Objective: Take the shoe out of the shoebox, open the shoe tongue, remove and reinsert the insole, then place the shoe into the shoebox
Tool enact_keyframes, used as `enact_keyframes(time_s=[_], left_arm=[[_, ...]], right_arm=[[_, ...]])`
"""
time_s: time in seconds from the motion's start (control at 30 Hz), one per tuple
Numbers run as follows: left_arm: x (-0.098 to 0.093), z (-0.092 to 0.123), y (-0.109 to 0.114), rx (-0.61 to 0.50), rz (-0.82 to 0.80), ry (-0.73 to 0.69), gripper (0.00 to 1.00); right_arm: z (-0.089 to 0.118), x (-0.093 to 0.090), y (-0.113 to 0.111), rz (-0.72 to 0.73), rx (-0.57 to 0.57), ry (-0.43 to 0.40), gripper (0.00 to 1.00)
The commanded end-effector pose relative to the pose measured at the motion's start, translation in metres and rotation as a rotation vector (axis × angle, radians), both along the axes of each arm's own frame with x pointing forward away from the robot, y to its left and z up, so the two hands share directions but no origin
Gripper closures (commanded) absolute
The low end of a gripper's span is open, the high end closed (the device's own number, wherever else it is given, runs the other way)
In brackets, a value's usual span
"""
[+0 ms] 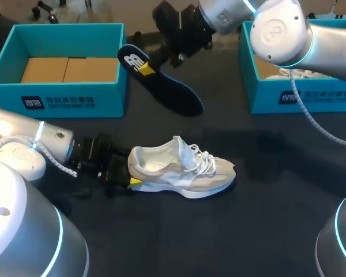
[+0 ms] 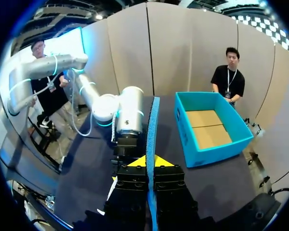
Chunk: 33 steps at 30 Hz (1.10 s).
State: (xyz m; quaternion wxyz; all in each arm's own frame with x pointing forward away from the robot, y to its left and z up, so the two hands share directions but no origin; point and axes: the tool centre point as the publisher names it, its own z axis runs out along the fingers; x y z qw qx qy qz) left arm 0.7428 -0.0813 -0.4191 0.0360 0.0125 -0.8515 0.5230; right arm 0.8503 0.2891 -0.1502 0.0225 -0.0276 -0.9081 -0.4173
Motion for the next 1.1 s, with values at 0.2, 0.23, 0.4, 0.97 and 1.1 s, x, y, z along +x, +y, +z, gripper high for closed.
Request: enact_keyframes(time_s=[0.2,0.23,0.4,0.97,1.1], left_arm=[[0.001,-0.001,-0.001,0.003,-0.002,0.001,1.0],[0.001,-0.001,-0.001,0.003,-0.002,0.001,1.0],[0.001,-0.001,-0.001,0.003,-0.002,0.001,1.0],[0.001,-0.001,-0.001,0.003,-0.002,0.001,1.0],[0.001,-0.001,-0.001,0.003,-0.002,0.001,1.0]], right_arm=[[0.002,-0.001,-0.002,-0.013,0.014,-0.014,1.0],[0.005,0.002,-0.003,-0.02,0.043,-0.019,1.0],[0.023,0.016,-0.01,-0.023,0.132,-0.031,1.0],[0.088,0.024,-0.019,-0.03,0.486,0.073,1.0],[0.107,0.018,-0.02,-0.019,0.582,0.124,1.0]])
